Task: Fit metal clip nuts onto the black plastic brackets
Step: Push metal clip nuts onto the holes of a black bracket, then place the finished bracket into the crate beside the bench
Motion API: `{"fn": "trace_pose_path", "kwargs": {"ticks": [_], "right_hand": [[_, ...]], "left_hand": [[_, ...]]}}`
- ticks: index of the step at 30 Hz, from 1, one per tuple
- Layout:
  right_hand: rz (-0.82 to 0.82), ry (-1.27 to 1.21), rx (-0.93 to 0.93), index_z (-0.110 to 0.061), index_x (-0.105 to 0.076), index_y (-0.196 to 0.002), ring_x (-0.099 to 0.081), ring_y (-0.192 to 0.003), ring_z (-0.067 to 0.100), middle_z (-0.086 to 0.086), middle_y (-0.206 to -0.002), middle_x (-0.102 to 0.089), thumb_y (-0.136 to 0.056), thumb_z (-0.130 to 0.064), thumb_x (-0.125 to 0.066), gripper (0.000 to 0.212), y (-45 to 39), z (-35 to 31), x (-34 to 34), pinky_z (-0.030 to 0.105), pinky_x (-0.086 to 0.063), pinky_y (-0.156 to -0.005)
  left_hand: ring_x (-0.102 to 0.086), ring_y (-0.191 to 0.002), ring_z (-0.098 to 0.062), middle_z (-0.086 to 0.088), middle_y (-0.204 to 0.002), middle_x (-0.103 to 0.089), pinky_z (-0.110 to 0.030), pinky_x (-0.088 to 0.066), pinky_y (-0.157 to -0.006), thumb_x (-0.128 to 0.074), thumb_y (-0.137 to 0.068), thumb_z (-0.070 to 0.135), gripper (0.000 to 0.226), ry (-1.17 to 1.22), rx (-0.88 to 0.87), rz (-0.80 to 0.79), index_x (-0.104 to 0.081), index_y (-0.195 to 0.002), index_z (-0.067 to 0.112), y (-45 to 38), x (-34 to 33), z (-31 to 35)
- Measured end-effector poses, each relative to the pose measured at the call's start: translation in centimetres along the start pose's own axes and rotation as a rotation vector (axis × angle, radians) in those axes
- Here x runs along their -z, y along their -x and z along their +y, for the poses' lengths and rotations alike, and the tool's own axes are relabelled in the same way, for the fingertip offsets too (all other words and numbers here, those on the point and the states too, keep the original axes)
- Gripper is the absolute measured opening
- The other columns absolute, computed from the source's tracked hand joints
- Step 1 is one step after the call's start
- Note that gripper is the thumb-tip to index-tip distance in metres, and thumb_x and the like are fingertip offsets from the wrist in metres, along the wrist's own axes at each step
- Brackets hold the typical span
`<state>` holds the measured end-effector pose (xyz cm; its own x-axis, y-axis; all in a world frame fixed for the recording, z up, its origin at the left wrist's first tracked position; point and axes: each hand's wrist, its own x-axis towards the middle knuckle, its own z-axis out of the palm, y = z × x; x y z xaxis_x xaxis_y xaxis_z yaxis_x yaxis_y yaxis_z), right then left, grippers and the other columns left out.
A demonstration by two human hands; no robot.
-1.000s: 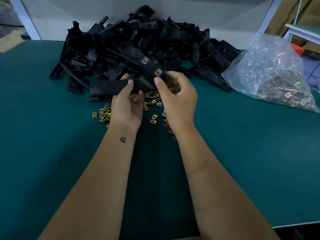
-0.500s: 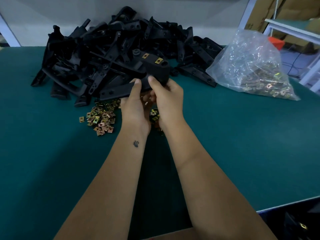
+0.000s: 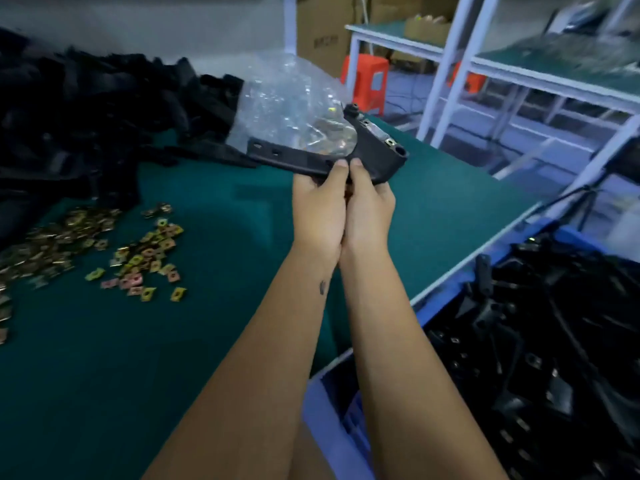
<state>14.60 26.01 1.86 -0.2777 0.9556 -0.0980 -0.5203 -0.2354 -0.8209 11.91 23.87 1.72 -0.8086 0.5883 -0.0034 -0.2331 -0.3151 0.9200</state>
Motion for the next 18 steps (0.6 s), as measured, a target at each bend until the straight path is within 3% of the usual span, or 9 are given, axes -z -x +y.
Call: {"fn": "trace_pose_path", "kwargs": {"ticks": [3,6,8,9,11,13,14,16,18], "right_hand": [[0.21,0.017,0.066,-0.003,-0.064,-0.099,-0.067,-0.074,0.016,0.009,-0.089,-0.07,-0.097,-0.014,-0.059,0.012,-1.1,-2.9,5.8,0.026,-0.054,-0.067],[0.438,0.063,0.069,-0.011,-0.062,-0.089,-0.064,-0.064,0.012,0.003,-0.079,-0.067,-0.097,-0.021,-0.06,0.013,-1.2,-5.6,11.8,0.022,-0.049,-0.059],[0.479,0.057,0.068,-0.012,-0.063,-0.096,-0.062,-0.066,0.009,0.0,-0.082,-0.066,-0.1,-0.02,-0.055,0.012,-1.0,-7.4,15.3,0.021,-0.049,-0.058],[0.464,0.063,0.058,-0.013,-0.062,-0.1,-0.061,-0.068,0.006,-0.001,-0.086,-0.064,-0.102,-0.018,-0.05,0.014,-0.8,-8.3,16.7,0.022,-0.048,-0.061],[0.48,0.041,0.057,-0.013,-0.062,-0.106,-0.064,-0.075,0.003,0.002,-0.097,-0.064,-0.105,-0.017,-0.04,0.022,-0.2,-9.8,19.1,0.019,-0.045,-0.07],[0.576,0.023,0.065,-0.011,-0.063,-0.106,-0.067,-0.095,0.013,0.016,-0.119,-0.065,-0.105,-0.015,-0.039,0.024,0.3,-10.5,21.4,0.015,-0.044,-0.071],[0.64,-0.02,0.077,-0.005,-0.064,-0.107,-0.068,-0.09,0.019,0.019,-0.115,-0.067,-0.103,-0.013,-0.044,0.022,0.2,-10.7,22.6,0.016,-0.047,-0.064],[0.763,-0.117,0.115,0.005,-0.061,-0.108,-0.06,-0.062,0.019,0.013,-0.08,-0.065,-0.097,-0.009,-0.053,0.019,-0.6,-11.3,25.1,0.018,-0.046,-0.046],[0.861,-0.105,0.132,-0.002,-0.055,-0.099,-0.048,-0.049,0.015,0.008,-0.065,-0.054,-0.096,-0.008,-0.054,0.007,-2.3,-12.4,27.1,0.021,-0.039,-0.041]], "left_hand": [[-0.067,-0.101,-0.004,0.013,-0.105,-0.071,-0.018,-0.048,-0.084,-0.06,-0.094,0.021,0.024,-0.172,0.039,-0.197,-0.056,-0.118,0.025,2.7,-5.2,-3.3],[-0.06,-0.116,-0.017,0.004,-0.12,-0.064,-0.016,-0.043,-0.078,-0.057,-0.095,0.028,0.03,-0.352,0.091,-0.37,-0.049,-0.124,0.023,6.2,-9.4,-6.0],[-0.052,-0.129,-0.026,-0.01,-0.127,-0.061,-0.017,-0.046,-0.074,-0.051,-0.1,0.026,0.028,-0.384,0.178,-0.543,-0.046,-0.127,0.023,9.1,-12.0,-7.0],[-0.052,-0.129,-0.028,-0.013,-0.124,-0.062,-0.02,-0.048,-0.075,-0.051,-0.1,0.026,0.025,-0.392,0.21,-0.588,-0.048,-0.125,0.024,10.6,-13.1,-7.5],[-0.066,-0.106,-0.023,0.0,-0.095,-0.069,-0.022,-0.05,-0.072,-0.061,-0.093,0.027,0.009,-0.405,0.212,-0.525,-0.055,-0.1,0.026,12.4,-14.7,-9.1],[-0.067,-0.094,-0.016,0.005,-0.092,-0.07,-0.03,-0.052,-0.077,-0.063,-0.09,0.026,0.011,-0.421,0.303,-0.584,-0.06,-0.101,0.023,13.6,-15.8,-10.5],[-0.066,-0.096,-0.015,0.006,-0.099,-0.071,-0.03,-0.052,-0.079,-0.062,-0.091,0.025,0.018,-0.453,0.362,-0.675,-0.062,-0.109,0.022,13.8,-16.0,-11.2],[-0.061,-0.1,-0.009,0.01,-0.118,-0.067,-0.026,-0.047,-0.079,-0.059,-0.094,0.022,0.031,-0.487,0.431,-0.85,-0.059,-0.125,0.021,14.4,-16.3,-11.6],[-0.055,-0.105,-0.007,0.007,-0.134,-0.059,-0.023,-0.042,-0.086,-0.057,-0.096,0.024,0.045,-0.519,0.438,-0.939,-0.049,-0.141,0.023,14.7,-15.9,-11.8]]}}
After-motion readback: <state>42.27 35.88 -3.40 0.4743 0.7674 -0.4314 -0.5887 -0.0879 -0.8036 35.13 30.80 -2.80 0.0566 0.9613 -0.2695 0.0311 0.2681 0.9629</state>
